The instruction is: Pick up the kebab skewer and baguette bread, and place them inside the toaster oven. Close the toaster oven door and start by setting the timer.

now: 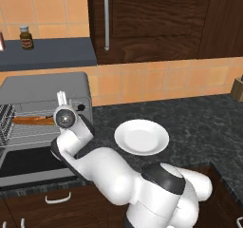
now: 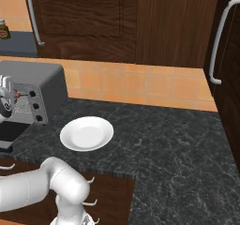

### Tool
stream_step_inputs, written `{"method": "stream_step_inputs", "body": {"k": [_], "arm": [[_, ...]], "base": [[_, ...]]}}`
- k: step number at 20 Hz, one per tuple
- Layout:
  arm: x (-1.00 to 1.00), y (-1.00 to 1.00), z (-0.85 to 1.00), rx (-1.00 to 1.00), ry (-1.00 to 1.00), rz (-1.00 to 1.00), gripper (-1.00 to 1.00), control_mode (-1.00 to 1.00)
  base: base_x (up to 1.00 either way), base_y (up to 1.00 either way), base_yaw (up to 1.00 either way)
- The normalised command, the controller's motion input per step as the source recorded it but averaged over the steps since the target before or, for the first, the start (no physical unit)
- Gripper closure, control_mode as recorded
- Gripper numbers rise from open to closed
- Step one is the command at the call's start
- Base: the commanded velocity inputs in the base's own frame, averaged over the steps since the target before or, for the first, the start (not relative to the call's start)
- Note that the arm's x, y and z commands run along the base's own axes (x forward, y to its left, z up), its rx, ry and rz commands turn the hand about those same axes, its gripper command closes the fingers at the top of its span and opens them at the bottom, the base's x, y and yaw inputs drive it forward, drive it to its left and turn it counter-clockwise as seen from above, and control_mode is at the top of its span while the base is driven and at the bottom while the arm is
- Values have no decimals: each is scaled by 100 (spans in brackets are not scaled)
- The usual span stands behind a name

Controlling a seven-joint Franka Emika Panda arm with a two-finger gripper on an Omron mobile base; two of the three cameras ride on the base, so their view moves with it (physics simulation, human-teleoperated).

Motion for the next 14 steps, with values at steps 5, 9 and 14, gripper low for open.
{"method": "stream_step_inputs", "body": {"k": [5,9,14], "arm": [[-22,85,1,0,5,-6,100,-100],[-26,79,3,2,8,-9,100,-100],[-19,38,12,12,11,-20,100,-100]], "base": [[0,0,0],[0,0,0],[0,0,0]]}}
